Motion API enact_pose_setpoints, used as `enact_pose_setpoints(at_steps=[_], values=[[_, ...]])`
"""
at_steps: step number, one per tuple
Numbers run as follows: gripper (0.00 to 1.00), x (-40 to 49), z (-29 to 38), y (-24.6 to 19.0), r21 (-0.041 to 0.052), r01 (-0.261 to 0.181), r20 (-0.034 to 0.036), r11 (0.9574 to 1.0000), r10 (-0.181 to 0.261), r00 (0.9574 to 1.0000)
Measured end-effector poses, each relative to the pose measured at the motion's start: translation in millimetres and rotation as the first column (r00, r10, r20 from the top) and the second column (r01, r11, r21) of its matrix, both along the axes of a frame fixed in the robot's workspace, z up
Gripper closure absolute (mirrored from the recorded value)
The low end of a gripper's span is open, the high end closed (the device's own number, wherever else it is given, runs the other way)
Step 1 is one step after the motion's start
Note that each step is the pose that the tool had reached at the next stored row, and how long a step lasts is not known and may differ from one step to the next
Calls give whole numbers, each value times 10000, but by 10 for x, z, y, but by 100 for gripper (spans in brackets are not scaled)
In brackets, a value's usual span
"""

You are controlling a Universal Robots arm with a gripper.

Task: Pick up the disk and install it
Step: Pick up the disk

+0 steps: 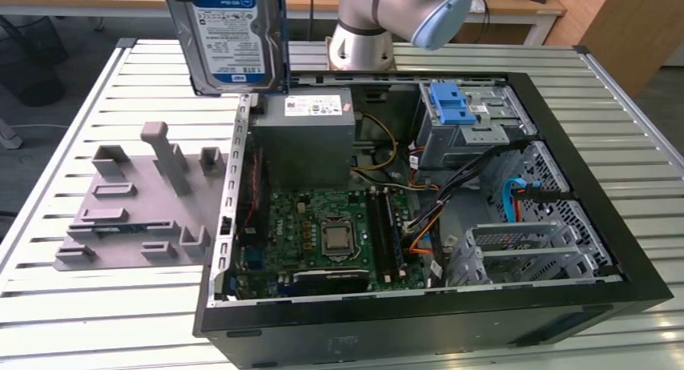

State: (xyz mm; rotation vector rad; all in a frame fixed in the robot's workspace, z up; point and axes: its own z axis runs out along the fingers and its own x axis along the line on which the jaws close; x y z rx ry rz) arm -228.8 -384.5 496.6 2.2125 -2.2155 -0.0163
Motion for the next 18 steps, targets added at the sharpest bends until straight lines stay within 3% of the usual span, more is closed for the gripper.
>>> enact_pose_setpoints(at_steps=[5,14,18], values=[[64,96,-1,-7,0,1,0,10000,-1,10000],[64,346,-6,-26,-1,0,-1,10000,0,10000],[64,379,-15,-112,-1,1,-2,10000,-1,10000]])
